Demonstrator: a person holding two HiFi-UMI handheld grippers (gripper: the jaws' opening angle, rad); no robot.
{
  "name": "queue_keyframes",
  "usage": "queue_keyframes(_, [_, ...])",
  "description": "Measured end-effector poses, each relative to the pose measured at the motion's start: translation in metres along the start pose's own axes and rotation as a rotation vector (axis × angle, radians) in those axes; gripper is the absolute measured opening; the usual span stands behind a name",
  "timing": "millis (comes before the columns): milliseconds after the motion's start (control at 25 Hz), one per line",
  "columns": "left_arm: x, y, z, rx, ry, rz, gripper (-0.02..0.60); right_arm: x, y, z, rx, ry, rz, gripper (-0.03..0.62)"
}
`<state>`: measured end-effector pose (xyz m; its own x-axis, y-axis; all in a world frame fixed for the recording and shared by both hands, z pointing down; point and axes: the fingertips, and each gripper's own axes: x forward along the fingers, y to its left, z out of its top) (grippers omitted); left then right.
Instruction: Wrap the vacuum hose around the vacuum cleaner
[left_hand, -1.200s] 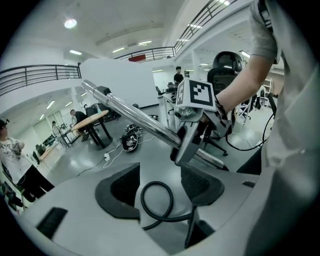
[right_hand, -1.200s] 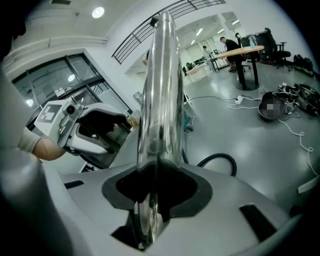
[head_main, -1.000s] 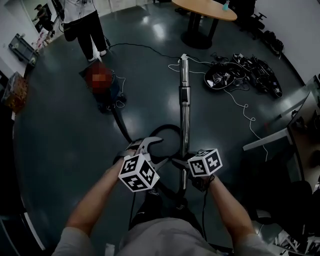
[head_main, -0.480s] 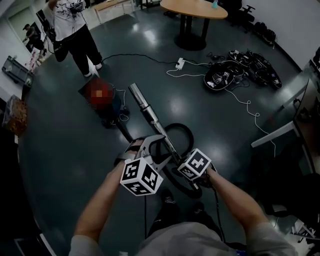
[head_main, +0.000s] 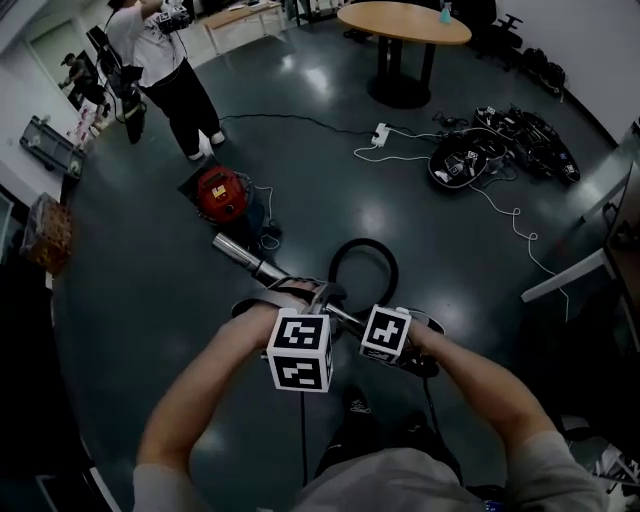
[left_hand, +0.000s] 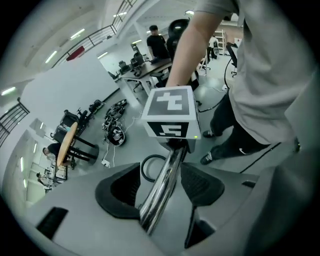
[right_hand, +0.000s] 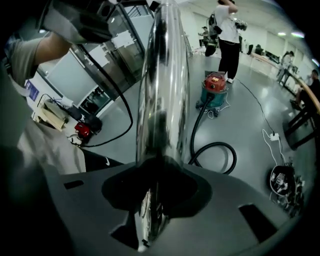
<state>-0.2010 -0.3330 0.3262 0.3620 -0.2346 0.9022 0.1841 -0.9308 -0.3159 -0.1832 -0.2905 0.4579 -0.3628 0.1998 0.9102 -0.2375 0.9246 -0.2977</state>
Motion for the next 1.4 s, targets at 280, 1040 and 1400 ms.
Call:
queue_keyframes(280, [0.02,-0.032,-0.008,0.017,0.068,-0.185,0.261,-0.003,0.009,-0.006,-0.191,0.115,-0.028,0.131])
queue_keyframes(1040, [0.055,-0.064,-0.058,-0.045,0.219,-0.234,0.227,-0.013,0.023,0.005,-0.179,0.004,-0.022,0.13])
queue_keyframes(1400, [0.061,-0.073,-0.076,-0.096,0.231,-0.205,0.215,-0.01,0.029,0.013,-0.179,0.011,-0.029,0.13])
